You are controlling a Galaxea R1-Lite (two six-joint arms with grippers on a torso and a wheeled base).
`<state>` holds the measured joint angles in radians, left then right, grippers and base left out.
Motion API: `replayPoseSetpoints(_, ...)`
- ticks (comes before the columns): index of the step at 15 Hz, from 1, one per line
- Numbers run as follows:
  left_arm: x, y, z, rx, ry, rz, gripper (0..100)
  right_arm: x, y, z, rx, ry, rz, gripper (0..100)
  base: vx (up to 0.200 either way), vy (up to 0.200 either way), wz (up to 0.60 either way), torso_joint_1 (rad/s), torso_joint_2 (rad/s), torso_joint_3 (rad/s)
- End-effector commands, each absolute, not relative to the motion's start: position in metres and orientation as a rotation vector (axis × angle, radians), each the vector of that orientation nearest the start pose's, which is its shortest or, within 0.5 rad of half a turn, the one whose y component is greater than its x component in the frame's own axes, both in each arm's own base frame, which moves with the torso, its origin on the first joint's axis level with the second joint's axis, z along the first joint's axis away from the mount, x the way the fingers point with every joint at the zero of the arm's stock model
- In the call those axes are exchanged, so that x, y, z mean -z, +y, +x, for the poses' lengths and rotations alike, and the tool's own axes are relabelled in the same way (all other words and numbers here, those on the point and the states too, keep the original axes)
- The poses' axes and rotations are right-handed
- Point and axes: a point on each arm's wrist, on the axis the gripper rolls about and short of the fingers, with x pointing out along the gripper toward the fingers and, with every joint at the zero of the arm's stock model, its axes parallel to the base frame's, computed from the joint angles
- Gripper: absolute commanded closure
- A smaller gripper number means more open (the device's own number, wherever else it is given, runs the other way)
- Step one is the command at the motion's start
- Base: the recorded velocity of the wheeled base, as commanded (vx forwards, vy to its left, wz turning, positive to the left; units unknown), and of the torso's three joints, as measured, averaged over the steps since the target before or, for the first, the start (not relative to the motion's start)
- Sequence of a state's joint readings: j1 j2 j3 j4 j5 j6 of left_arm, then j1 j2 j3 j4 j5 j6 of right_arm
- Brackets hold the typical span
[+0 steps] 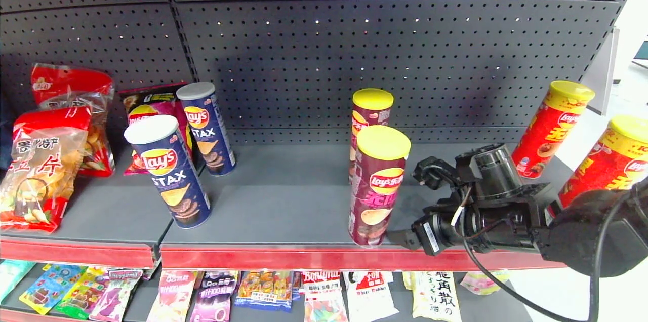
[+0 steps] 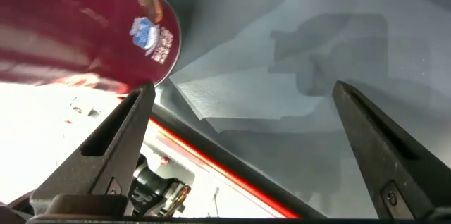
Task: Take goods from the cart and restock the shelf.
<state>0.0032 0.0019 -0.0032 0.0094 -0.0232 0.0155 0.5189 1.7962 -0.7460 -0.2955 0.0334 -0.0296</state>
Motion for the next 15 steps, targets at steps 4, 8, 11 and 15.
replayPoseSetpoints(4, -0.0754, -0.0006, -0.0229, 0.020, 0.008, 0.015, 0, -0.1109, 0.1495, 0.2515, -0.552, 0.724, -0.215, 0, 0.000, 0.000, 0.00, 0.000, 0.00, 0.000)
replayPoseSetpoints(8, -0.0753, -0.0006, -0.0229, 0.020, 0.009, 0.015, 0, -0.1117, 0.1500, 0.2489, -0.556, 0.722, -0.216, 0, 0.000, 0.000, 0.00, 0.000, 0.00, 0.000)
replayPoseSetpoints(11, -0.0754, -0.0006, -0.0229, 0.018, 0.008, 0.015, 0, -0.1126, 0.1536, 0.2463, -0.568, 0.717, -0.222, 0, 0.000, 0.000, 0.00, 0.000, 0.00, 0.000)
replayPoseSetpoints(15, -0.0754, -0.0006, -0.0229, 0.020, 0.008, 0.015, 0, -0.1147, 0.1451, 0.2479, -0.522, 0.712, -0.221, 0, 0.000, 0.000, 0.00, 0.000, 0.00, 0.000)
